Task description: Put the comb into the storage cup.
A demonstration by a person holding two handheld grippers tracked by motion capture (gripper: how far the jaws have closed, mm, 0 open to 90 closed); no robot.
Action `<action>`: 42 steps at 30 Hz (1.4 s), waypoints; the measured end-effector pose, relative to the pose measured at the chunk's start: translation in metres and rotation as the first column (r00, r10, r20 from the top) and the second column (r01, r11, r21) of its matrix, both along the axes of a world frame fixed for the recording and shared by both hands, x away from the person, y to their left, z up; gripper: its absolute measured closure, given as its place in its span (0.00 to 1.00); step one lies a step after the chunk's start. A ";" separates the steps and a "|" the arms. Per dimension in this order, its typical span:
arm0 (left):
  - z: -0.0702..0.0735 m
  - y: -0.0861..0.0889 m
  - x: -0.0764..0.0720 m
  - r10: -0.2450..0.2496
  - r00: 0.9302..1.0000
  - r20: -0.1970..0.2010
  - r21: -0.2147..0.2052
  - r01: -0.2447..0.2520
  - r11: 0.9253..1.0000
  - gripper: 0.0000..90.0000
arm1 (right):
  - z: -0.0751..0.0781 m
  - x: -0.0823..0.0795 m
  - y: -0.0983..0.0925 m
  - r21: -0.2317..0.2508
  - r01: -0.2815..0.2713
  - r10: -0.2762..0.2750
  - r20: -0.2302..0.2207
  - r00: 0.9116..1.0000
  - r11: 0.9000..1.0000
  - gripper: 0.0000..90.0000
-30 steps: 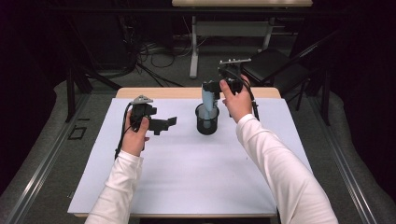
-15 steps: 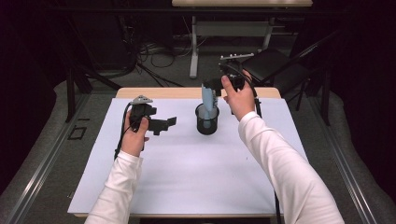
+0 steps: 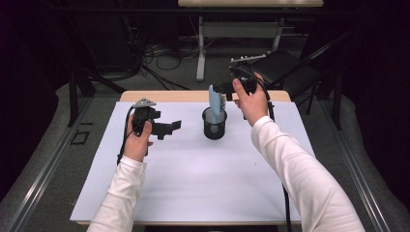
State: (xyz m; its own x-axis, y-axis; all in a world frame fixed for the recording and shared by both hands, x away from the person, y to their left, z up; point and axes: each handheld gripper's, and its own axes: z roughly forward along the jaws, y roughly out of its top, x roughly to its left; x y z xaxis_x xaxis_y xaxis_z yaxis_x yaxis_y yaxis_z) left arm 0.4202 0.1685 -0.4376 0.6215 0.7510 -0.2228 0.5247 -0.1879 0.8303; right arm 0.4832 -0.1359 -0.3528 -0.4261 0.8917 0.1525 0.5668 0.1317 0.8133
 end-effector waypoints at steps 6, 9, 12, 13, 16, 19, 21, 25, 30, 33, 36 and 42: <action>0.000 0.000 -0.001 -0.001 1.000 -0.001 -0.004 0.001 1.000 0.01 | 0.000 -0.001 -0.001 -0.002 -0.010 0.010 0.001 1.000 1.000 0.16; 0.001 0.000 -0.001 -0.004 1.000 0.001 -0.006 0.004 1.000 0.01 | 0.000 -0.002 -0.001 -0.006 -0.017 0.017 0.001 1.000 1.000 0.16; 0.001 0.001 -0.002 -0.005 1.000 0.000 -0.012 0.005 1.000 0.01 | -0.001 -0.003 -0.001 -0.004 -0.023 0.023 -0.007 1.000 1.000 0.16; 0.002 0.001 -0.002 -0.006 1.000 0.000 -0.012 0.006 1.000 0.01 | -0.001 -0.003 -0.001 -0.007 -0.026 0.026 -0.006 1.000 1.000 0.16; 0.001 0.001 -0.002 -0.009 1.000 -0.001 -0.013 0.009 1.000 0.01 | -0.001 -0.004 -0.001 -0.011 -0.034 0.034 -0.008 0.999 0.999 0.16; 0.002 0.001 -0.003 -0.012 1.000 -0.004 -0.012 0.012 1.000 0.01 | -0.001 -0.005 -0.001 -0.012 -0.040 0.040 -0.010 0.999 0.999 0.16; 0.002 0.001 -0.003 -0.014 1.000 -0.005 -0.016 0.014 1.000 0.01 | -0.001 -0.005 -0.001 -0.013 -0.050 0.049 -0.009 0.999 0.999 0.16; 0.003 0.003 -0.004 -0.021 1.000 -0.008 -0.025 0.021 0.999 0.02 | 0.001 -0.008 -0.001 -0.011 -0.070 0.070 -0.012 0.997 0.997 0.16; 0.004 0.005 -0.006 -0.028 1.000 -0.013 -0.035 0.027 0.999 0.02 | 0.003 -0.012 -0.001 -0.009 -0.103 0.102 -0.025 0.994 0.995 0.16; 0.005 0.007 -0.007 -0.030 0.999 -0.013 -0.037 0.030 0.999 0.02 | 0.003 -0.014 -0.001 -0.012 -0.114 0.113 -0.032 0.993 0.993 0.16; 0.008 0.010 -0.007 -0.026 1.000 -0.011 -0.050 0.025 0.998 0.03 | 0.002 -0.016 -0.001 -0.023 -0.118 0.117 -0.035 0.992 0.993 0.16; 0.015 0.017 -0.011 -0.020 1.000 -0.003 -0.067 0.020 0.998 0.04 | 0.003 -0.021 -0.006 -0.013 -0.133 0.132 -0.032 0.991 0.991 0.16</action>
State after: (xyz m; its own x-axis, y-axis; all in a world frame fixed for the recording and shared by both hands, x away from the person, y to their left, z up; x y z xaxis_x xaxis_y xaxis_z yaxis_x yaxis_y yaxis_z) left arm 0.4094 0.1858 -0.4230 0.6354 0.7218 -0.2743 0.5241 -0.1423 0.8397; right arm 0.4626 -0.1416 -0.3493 -0.5360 0.8300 0.1545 0.5683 0.2193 0.7931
